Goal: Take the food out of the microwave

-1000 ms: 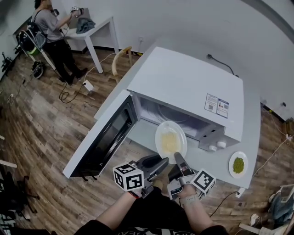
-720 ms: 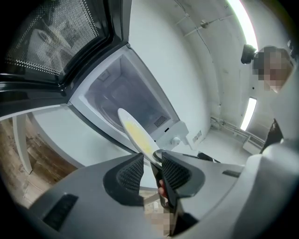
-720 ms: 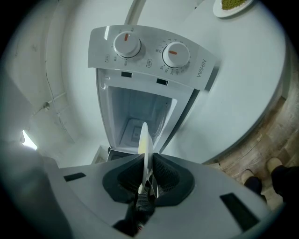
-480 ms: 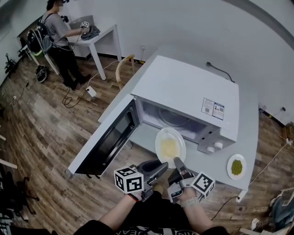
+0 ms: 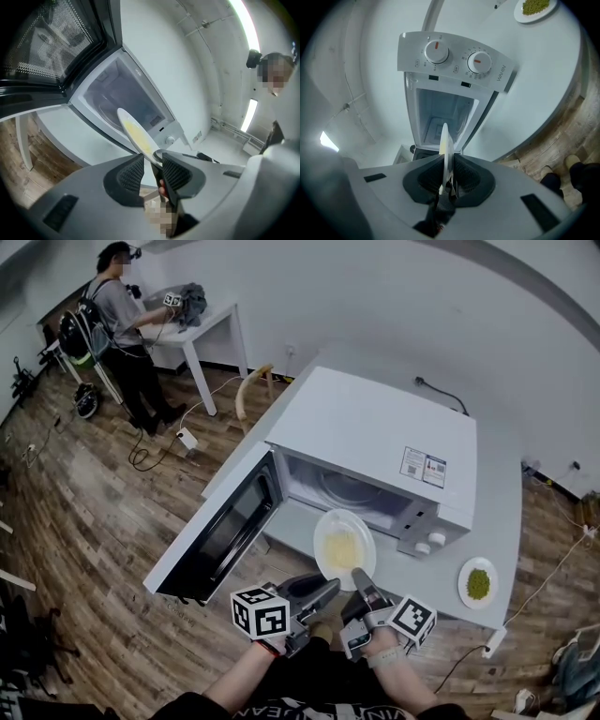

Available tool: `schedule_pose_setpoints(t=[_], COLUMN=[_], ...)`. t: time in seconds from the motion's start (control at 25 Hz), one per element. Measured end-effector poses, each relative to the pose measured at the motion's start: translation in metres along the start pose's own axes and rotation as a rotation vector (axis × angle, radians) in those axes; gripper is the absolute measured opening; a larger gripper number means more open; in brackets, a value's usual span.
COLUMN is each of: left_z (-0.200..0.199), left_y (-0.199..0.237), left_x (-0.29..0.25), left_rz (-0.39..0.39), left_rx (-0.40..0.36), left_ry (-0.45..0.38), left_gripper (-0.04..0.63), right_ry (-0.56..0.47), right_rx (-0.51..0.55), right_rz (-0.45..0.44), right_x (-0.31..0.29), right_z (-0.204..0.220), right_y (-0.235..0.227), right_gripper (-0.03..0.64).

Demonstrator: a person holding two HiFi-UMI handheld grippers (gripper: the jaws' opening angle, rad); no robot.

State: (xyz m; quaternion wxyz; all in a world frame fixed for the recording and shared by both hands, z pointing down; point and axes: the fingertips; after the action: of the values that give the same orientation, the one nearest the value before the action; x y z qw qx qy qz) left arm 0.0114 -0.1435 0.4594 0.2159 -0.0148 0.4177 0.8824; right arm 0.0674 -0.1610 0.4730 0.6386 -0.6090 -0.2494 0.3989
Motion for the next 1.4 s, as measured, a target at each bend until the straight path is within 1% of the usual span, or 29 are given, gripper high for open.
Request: schedule_pose_setpoints(t=[0.4, 0.72, 1.0, 1.4], left_z=[0.003, 0.003, 0.006, 0.012], left_y=[-0.006, -0.010, -0.012, -0.009], left_x=[0.007, 0.012, 0.012, 0.011], left_rz=[0.002, 0.011, 0.021, 0.023], left_rx=[-0.003, -0.015, -0.006, 0.009], left_ry=[0.019, 0.027, 0.029, 0.032], left_gripper=[0.123, 0.123, 0.124, 0.124], right_ry=[-0.006, -0.022, -0.036, -0.035], right_rx=[-0.033, -0.028, -0.033, -0.030], right_rz=[-0.004, -0.020, -0.032, -0.015], right_x=[0.005, 0.008, 0.011, 0.013], right_z=[0.006, 0.010, 0.011, 0.012], right_y=[0.001, 0.007, 0.006, 0.000], right_gripper=[0.058, 0.058, 0.058, 0.058])
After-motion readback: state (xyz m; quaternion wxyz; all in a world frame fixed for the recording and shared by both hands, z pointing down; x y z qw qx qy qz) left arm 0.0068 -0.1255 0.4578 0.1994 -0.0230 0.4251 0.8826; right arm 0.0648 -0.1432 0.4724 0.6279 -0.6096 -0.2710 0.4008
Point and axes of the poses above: the fingertips, and each gripper's own axes: x backward along the fingers, y to its left, z out of its underside, and after that the axes turned 5 degrees about y, right-handed
